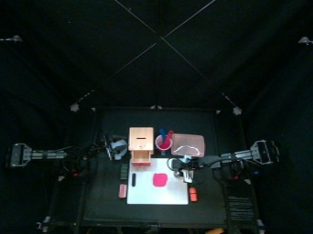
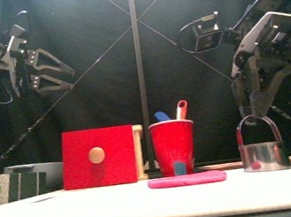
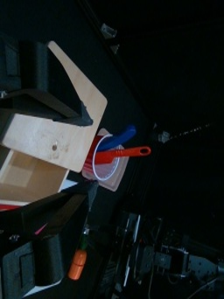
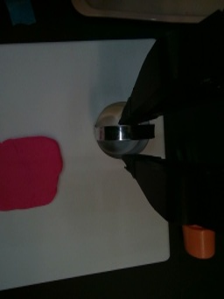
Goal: Get the cutter from the drawer then cut the dough then place the extra dough in the bowl
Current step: Shut the drawer
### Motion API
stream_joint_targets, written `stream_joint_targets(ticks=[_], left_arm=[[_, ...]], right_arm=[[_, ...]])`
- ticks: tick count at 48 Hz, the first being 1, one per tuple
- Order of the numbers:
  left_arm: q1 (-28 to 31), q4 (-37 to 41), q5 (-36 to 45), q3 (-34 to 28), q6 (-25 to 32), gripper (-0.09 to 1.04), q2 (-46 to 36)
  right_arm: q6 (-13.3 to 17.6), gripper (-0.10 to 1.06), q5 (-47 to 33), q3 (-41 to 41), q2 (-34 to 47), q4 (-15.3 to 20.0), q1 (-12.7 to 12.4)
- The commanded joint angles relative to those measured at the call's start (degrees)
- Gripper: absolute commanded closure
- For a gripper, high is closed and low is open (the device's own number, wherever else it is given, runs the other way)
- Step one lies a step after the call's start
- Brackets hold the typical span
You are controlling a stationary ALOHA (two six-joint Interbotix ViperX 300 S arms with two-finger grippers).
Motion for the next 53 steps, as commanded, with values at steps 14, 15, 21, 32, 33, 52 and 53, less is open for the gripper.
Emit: stream_joint_targets(ticks=[14, 15, 21, 32, 33, 52, 53], left_arm=[[6.24, 3.16, 10.02, -7.03, 0.44, 0.08, 3.69], [6.77, 3.78, 10.81, -7.56, 0.44, 0.08, 4.22], [10.46, 7.65, 18.72, -12.48, 0.44, 0.09, 8.35], [12.74, 12.48, 30.41, -20.21, 1.49, 0.24, 11.16], [13.1, 13.01, 30.94, -20.48, 1.49, 0.27, 11.16], [17.84, 25.66, 37.09, -26.1, 2.2, 0.59, 12.13], [18.19, 26.28, 37.97, -26.63, 2.2, 0.59, 12.66]], right_arm=[[-0.35, 0.14, -5.27, -7.29, -1.76, -4.48, -0.7], [-0.35, 0.14, -6.06, -7.73, -1.49, -4.57, -0.7], [-0.44, 0.14, -13.54, -10.28, 1.58, -6.68, -0.44], [-0.44, 0.16, -22.41, -14.5, 10.55, -8.17, -0.35], [-0.44, 0.17, -22.76, -14.94, 11.34, -8.26, -0.35], [-0.35, 0.43, -24.17, -23.38, 20.65, -8.17, 0.26], [-0.35, 0.45, -24.17, -23.91, 21.18, -8.26, 0.26]])
